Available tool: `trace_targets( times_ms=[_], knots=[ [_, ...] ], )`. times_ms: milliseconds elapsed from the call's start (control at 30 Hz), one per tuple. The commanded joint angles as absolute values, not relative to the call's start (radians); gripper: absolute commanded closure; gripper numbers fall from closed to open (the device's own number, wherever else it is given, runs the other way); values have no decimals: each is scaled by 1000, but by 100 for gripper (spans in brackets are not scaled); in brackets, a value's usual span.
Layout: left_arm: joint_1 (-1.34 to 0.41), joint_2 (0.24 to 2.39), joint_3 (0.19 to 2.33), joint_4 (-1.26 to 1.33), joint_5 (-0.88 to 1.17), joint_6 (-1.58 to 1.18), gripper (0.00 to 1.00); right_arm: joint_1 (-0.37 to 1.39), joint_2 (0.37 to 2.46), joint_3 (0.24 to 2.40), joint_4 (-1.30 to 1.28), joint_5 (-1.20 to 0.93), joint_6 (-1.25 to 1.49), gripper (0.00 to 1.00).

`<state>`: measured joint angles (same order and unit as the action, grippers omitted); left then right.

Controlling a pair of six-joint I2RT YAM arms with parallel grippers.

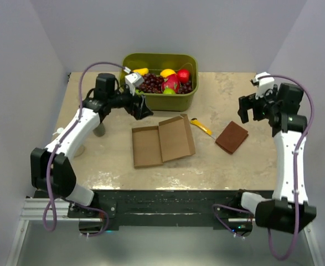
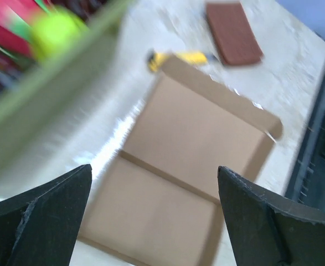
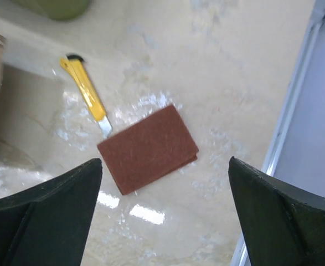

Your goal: Unpack the express box

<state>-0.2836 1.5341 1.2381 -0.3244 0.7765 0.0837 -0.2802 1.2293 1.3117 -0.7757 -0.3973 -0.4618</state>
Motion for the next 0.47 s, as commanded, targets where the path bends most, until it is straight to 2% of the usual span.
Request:
trace_targets(
  times_ms=[0, 133, 267, 433],
  knots=[
    [-276, 1450, 1351, -321, 586, 147, 0, -213, 1115, 1308, -677, -164, -232, 1],
    [-273, 1416, 1385, -325, 434, 92, 0, -209, 1135, 1449, -777, -164, -120, 1],
    [-273, 1416, 1436, -374, 403, 43, 0, -209, 1169, 1625, -885, -117, -72, 1],
    [-272, 1419, 1468, -407, 365, 14, 0, -209, 1161, 1697, -914, -115, -87, 1]
  ],
)
